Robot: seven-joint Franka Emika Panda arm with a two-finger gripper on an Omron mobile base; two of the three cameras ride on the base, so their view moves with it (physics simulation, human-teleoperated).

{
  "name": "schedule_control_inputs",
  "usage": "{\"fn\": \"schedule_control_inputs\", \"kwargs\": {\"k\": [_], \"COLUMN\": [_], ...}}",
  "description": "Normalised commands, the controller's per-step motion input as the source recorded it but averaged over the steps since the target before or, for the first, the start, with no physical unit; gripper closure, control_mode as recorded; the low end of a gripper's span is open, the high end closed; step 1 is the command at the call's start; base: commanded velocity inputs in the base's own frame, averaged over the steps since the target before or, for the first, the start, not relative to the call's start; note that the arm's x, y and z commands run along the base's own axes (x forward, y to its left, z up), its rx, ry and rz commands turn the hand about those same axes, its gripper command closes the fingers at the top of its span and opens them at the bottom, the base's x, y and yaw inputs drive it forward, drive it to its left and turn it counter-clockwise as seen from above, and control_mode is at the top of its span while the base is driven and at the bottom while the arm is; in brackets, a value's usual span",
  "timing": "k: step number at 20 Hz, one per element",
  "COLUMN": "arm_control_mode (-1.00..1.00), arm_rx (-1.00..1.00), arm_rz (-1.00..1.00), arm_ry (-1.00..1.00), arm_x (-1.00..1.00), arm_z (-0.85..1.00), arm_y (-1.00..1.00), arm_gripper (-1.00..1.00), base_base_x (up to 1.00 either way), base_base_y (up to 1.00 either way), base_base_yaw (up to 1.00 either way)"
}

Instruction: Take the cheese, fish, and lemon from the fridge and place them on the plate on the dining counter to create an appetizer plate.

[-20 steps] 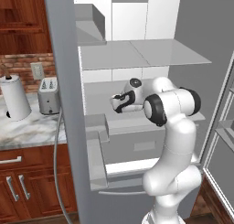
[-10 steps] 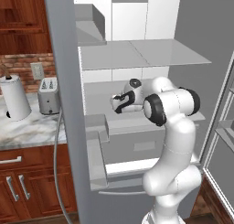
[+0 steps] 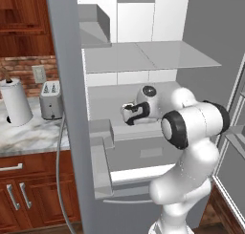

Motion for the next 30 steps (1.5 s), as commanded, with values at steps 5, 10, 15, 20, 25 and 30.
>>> {"fn": "schedule_control_inputs", "kwargs": {"k": [5,10,15,20,25,30], "arm_control_mode": [-1.0,-1.0,-1.0,-1.0,1.0,1.0], "arm_rx": [0.0,0.0,0.0,0.0,0.0,0.0], "arm_rz": [-0.02,0.0,0.0,-0.01,-0.01,0.0], "arm_ry": [-0.01,0.0,0.0,0.0,0.01,0.0], "arm_x": [-1.0,-1.0,-0.99,-1.0,-0.2,0.0], "arm_z": [0.64,0.72,0.56,0.64,0.08,0.0], "arm_y": [-0.61,-0.7,-0.54,-0.34,-0.01,0.0], "arm_gripper": [1.0,1.0,1.0,1.0,1.0,1.0], "base_base_x": [0.0,0.0,0.0,0.0,-0.8,-1.0], "base_base_y": [0.0,0.0,0.0,0.0,0.0,0.03], "base_base_yaw": [0.0,0.0,0.0,0.0,-0.01,-0.01]}}
